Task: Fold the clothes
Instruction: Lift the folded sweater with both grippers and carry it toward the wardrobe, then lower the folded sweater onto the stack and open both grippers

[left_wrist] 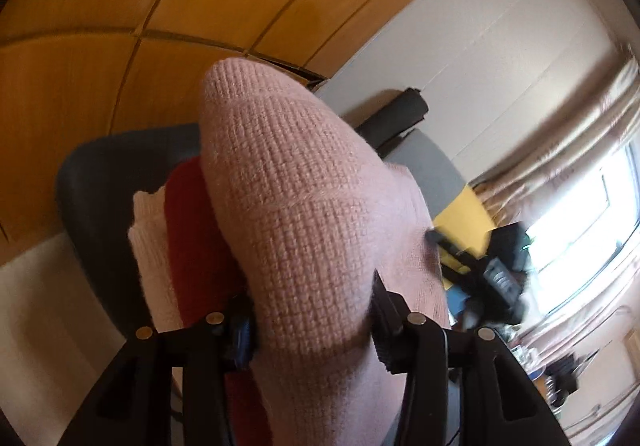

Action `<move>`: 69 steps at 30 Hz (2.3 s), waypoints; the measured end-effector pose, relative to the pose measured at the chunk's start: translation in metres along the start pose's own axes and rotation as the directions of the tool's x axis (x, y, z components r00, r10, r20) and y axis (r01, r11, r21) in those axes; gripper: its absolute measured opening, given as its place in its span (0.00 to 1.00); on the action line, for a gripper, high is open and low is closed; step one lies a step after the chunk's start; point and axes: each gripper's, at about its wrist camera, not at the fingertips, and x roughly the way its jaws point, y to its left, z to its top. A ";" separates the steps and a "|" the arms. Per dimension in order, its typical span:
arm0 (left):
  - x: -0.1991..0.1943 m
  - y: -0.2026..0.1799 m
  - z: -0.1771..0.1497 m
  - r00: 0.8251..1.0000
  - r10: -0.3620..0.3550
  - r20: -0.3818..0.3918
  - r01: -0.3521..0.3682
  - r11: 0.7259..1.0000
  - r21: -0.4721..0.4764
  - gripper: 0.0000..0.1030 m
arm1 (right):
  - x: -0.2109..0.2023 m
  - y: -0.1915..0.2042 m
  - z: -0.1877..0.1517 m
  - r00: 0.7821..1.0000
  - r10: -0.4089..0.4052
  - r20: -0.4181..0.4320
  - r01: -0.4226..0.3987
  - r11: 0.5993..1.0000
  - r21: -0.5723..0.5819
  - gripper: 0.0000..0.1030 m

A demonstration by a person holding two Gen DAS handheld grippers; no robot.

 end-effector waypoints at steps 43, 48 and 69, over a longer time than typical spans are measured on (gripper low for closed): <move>0.020 -0.137 -0.030 0.829 0.408 0.382 -0.529 0.794 0.300 0.38 | -0.055 0.153 -0.128 0.957 -0.289 0.033 0.278 0.875 -0.397 0.91; -0.007 -0.166 -0.061 0.661 0.541 0.520 -0.718 0.657 0.230 0.38 | -0.051 0.143 -0.094 0.918 -0.364 0.158 0.397 0.828 -0.396 1.00; -0.062 -0.208 -0.125 0.558 0.549 0.622 -0.781 0.602 0.170 0.37 | -0.081 0.153 -0.122 0.928 -0.334 0.163 0.371 0.854 -0.365 1.00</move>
